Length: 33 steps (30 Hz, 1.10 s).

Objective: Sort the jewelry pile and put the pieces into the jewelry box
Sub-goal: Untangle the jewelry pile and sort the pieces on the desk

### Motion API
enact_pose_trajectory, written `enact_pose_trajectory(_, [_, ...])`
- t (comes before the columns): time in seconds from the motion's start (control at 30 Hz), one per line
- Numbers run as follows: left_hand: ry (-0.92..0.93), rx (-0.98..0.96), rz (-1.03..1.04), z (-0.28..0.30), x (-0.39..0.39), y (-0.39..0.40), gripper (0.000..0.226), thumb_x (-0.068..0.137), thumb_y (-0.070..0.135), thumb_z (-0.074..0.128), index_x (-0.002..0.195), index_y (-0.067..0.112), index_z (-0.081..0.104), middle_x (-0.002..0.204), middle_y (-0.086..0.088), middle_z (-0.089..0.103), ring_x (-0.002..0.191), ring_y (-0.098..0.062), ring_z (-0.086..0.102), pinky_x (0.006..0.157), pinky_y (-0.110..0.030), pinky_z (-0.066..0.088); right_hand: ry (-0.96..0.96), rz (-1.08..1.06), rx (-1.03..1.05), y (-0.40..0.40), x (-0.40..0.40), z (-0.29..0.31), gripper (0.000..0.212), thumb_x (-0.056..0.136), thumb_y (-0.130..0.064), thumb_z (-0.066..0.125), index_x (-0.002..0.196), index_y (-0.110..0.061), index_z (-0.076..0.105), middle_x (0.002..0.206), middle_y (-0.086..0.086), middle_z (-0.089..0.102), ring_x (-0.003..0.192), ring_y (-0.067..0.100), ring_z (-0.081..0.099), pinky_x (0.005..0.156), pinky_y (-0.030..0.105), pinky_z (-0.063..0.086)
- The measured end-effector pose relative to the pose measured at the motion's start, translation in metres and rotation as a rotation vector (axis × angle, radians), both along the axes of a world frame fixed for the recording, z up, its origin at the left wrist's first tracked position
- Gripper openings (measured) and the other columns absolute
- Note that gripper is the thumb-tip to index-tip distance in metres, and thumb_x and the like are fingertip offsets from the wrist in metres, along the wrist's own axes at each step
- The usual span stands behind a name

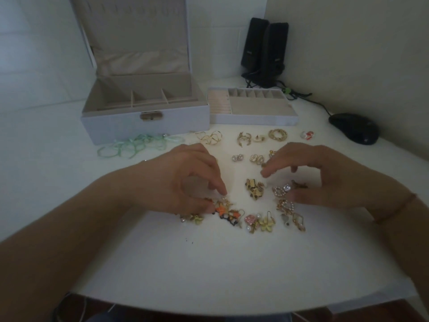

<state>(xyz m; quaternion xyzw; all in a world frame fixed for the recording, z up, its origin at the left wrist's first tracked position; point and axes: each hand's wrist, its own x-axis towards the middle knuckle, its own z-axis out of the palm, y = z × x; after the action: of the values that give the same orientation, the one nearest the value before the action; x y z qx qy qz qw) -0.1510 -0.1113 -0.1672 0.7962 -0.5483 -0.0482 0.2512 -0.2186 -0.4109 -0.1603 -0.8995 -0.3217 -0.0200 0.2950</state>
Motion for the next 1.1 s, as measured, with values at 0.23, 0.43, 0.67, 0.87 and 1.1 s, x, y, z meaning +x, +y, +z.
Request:
enact_pose_trajectory(0.23, [-0.101,-0.007,0.073,0.005,0.006,0.008,0.021,0.079,0.031,0.074,0.099,0.032,0.076,0.1,0.014,0.067,0.104,-0.01,0.055,0.097,-0.038,0.041,-0.115,0.058,-0.047,0.025,0.0,-0.006,0.038,0.082,-0.035,0.069,0.117,-0.021,0.066,0.113,-0.012,0.066,0.115,0.013,0.054,0.096,0.039,0.045])
enact_pose_trajectory(0.43, [-0.143,-0.059,0.135,0.013,0.016,0.019,0.026,0.077,0.011,0.067,0.094,0.027,0.077,0.095,0.01,0.069,0.097,-0.013,0.058,0.088,-0.032,0.046,-0.137,0.072,0.029,0.024,0.0,-0.006,0.03,0.08,-0.029,0.073,0.107,-0.018,0.071,0.104,-0.011,0.069,0.105,0.015,0.061,0.091,0.04,0.048])
enact_pose_trajectory(0.67, [0.076,0.06,0.072,0.026,0.013,0.03,0.018,0.075,0.034,0.078,0.092,0.034,0.076,0.083,0.006,0.063,0.09,-0.018,0.052,0.079,-0.024,0.041,-0.144,0.013,0.052,0.02,0.002,-0.008,0.03,0.081,-0.036,0.068,0.107,-0.021,0.071,0.104,-0.014,0.069,0.104,0.013,0.062,0.089,0.039,0.049])
enact_pose_trajectory(0.87, [0.084,0.168,0.056,0.023,0.007,0.029,0.023,0.069,0.052,0.079,0.087,0.038,0.076,0.079,0.009,0.057,0.088,-0.015,0.05,0.077,-0.026,0.039,-0.166,0.019,0.011,0.019,0.005,-0.011,0.027,0.082,-0.034,0.066,0.105,-0.02,0.071,0.102,-0.011,0.07,0.1,0.013,0.063,0.085,0.043,0.051])
enact_pose_trajectory(1.1, [0.048,0.179,0.051,0.017,0.005,0.024,0.015,0.069,0.028,0.078,0.074,0.037,0.067,0.074,0.012,0.054,0.084,-0.011,0.05,0.075,-0.023,0.038,-0.127,-0.045,0.045,0.014,0.005,-0.008,0.026,0.078,-0.023,0.071,0.104,-0.025,0.07,0.102,-0.015,0.068,0.101,0.015,0.062,0.08,0.048,0.05])
